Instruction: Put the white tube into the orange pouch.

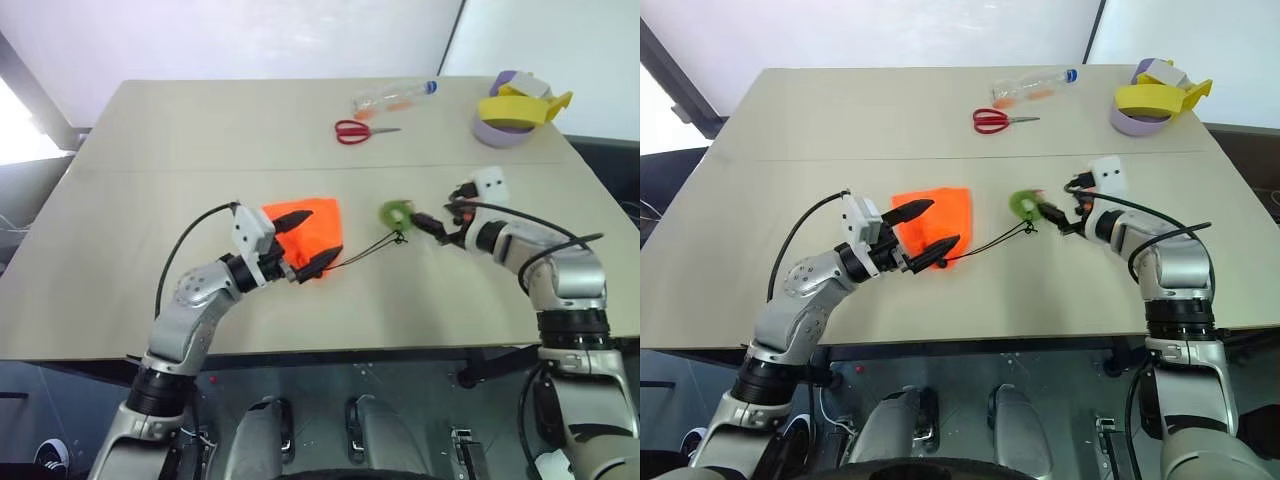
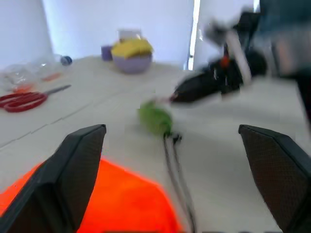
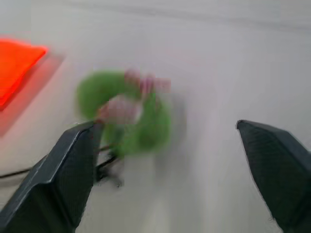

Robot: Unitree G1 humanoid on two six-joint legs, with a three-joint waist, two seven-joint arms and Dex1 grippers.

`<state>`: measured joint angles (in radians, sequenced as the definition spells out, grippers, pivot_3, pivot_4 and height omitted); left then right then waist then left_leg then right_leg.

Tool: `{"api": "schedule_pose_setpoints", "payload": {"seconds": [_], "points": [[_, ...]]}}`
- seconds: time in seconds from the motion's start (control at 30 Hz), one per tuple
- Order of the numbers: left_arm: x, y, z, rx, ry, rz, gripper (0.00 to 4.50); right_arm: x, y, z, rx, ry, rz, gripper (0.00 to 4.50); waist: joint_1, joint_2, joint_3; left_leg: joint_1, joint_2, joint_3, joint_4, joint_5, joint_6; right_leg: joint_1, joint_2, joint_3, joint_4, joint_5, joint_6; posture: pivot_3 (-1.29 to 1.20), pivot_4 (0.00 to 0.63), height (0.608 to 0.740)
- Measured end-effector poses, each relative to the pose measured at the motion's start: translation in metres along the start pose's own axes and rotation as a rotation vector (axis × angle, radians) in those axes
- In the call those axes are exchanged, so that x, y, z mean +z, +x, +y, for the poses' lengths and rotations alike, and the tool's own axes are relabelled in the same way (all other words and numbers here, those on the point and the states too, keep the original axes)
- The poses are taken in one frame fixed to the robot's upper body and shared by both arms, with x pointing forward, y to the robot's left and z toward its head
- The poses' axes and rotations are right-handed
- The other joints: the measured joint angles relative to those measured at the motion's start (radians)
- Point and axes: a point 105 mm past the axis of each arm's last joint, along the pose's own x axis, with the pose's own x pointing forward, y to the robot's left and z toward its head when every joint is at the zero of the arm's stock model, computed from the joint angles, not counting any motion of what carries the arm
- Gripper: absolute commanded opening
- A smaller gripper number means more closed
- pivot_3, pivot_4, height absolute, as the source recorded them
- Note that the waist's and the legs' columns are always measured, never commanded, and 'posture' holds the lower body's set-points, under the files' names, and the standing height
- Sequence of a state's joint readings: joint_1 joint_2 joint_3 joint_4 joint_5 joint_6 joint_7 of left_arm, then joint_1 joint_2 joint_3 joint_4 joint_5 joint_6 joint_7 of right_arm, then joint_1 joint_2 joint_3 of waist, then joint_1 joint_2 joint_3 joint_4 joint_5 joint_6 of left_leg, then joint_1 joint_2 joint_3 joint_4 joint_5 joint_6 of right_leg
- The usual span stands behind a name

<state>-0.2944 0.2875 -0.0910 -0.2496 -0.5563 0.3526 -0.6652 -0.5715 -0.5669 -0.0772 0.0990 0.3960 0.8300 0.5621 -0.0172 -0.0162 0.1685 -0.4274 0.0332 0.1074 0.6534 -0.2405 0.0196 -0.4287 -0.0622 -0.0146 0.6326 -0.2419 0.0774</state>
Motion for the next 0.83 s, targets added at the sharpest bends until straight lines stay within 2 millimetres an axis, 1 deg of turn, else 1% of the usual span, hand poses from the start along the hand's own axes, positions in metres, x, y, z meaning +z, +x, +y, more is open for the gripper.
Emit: {"api": "schedule_pose_setpoints", "payload": {"seconds": [0.07,0.1,0.17,0.23,0.27,0.3,0.37,0.43,0.5,0.6,0.7,0.77,0.83], "points": [[0.002,0.001,-0.007,-0.013,-0.059,0.000,4.48,-0.002,0.005,0.019,0.076,-0.062,0.024,4.47,-0.001,0.000,0.000,0.001,0.000,-0.001,0.000,0.000,0.000,0.000,0.002,0.000,0.001,0.000,0.000,0.00,0.150,0.740],[0.004,0.000,-0.006,-0.010,-0.071,0.006,4.48,-0.004,0.005,0.022,0.088,-0.100,0.040,4.47,0.001,0.000,0.000,0.001,0.000,-0.002,0.000,0.000,0.000,0.000,0.003,0.000,0.001,0.000,0.000,0.00,0.150,0.740],[0.011,-0.010,0.005,0.033,-0.090,0.001,4.48,-0.008,0.000,0.017,0.091,-0.141,0.058,4.47,0.005,0.000,0.000,0.001,0.000,-0.002,0.001,0.000,0.000,0.000,0.004,-0.001,0.001,0.000,-0.001,0.00,0.150,0.740],[0.020,-0.023,0.023,0.109,-0.108,-0.015,4.48,-0.006,-0.010,0.014,0.122,-0.145,0.030,4.47,0.006,0.000,0.000,0.001,0.000,-0.002,0.003,0.000,0.000,0.001,0.004,-0.001,0.001,-0.001,-0.001,0.00,0.150,0.740],[0.021,-0.031,0.032,0.145,-0.079,0.010,4.48,-0.002,-0.017,0.015,0.148,-0.151,0.003,4.47,0.006,0.000,0.000,0.001,0.000,-0.002,0.003,0.000,0.000,0.001,0.004,-0.001,0.001,-0.001,-0.001,0.00,0.150,0.740],[0.020,-0.044,0.044,0.190,-0.023,0.069,4.48,0.001,-0.026,0.020,0.184,-0.171,-0.028,4.47,0.005,0.000,0.000,0.001,0.000,-0.002,0.003,0.000,0.000,0.001,0.004,-0.001,0.001,-0.001,-0.001,0.00,0.150,0.740],[0.014,-0.067,0.063,0.266,0.065,0.173,4.48,0.002,-0.044,0.030,0.249,-0.216,-0.056,4.47,0.004,0.000,0.000,0.001,0.000,-0.002,0.002,0.000,0.000,0.001,0.003,-0.001,-0.001,-0.002,-0.003,0.00,0.150,0.740],[0.014,-0.089,0.081,0.341,0.094,0.207,4.48,-0.007,-0.057,0.042,0.331,-0.262,-0.039,4.47,0.004,-0.001,0.000,0.001,0.000,-0.002,0.001,0.000,0.000,0.001,0.001,-0.001,-0.002,-0.002,-0.004,0.00,0.150,0.740],[0.017,-0.111,0.093,0.392,0.107,0.227,4.48,-0.017,-0.067,0.050,0.392,-0.298,-0.020,4.47,0.004,-0.001,0.000,0.001,0.000,-0.001,0.001,0.000,0.000,0.001,0.000,-0.001,-0.002,-0.003,-0.005,0.00,0.150,0.740],[0.012,-0.139,0.105,0.451,0.114,0.273,4.48,-0.026,-0.077,0.050,0.435,-0.329,0.012,4.47,0.005,-0.001,0.000,0.001,0.000,-0.001,0.001,-0.001,-0.001,0.001,-0.003,0.000,-0.003,-0.002,-0.006,0.00,0.150,0.740],[0.006,-0.160,0.119,0.530,0.078,0.272,4.48,-0.028,-0.081,0.047,0.446,-0.377,0.020,4.47,0.005,-0.002,0.000,0.001,0.000,-0.002,0.000,-0.002,-0.004,0.000,-0.004,0.000,-0.003,-0.001,-0.009,0.00,0.150,0.740],[0.009,-0.171,0.130,0.596,0.062,0.251,4.48,-0.030,-0.081,0.043,0.432,-0.394,0.020,4.47,0.006,-0.002,0.000,0.000,0.000,-0.002,-0.001,-0.003,-0.004,-0.001,-0.005,0.000,-0.003,0.000,-0.010,0.00,0.150,0.740],[0.013,-0.174,0.136,0.628,0.068,0.238,4.48,-0.031,-0.080,0.040,0.423,-0.391,0.021,4.47,0.007,-0.002,0.000,0.000,-0.001,-0.001,-0.003,-0.003,-0.004,-0.001,-0.006,0.000,-0.003,0.000,-0.011,0.00,0.150,0.740]]}}
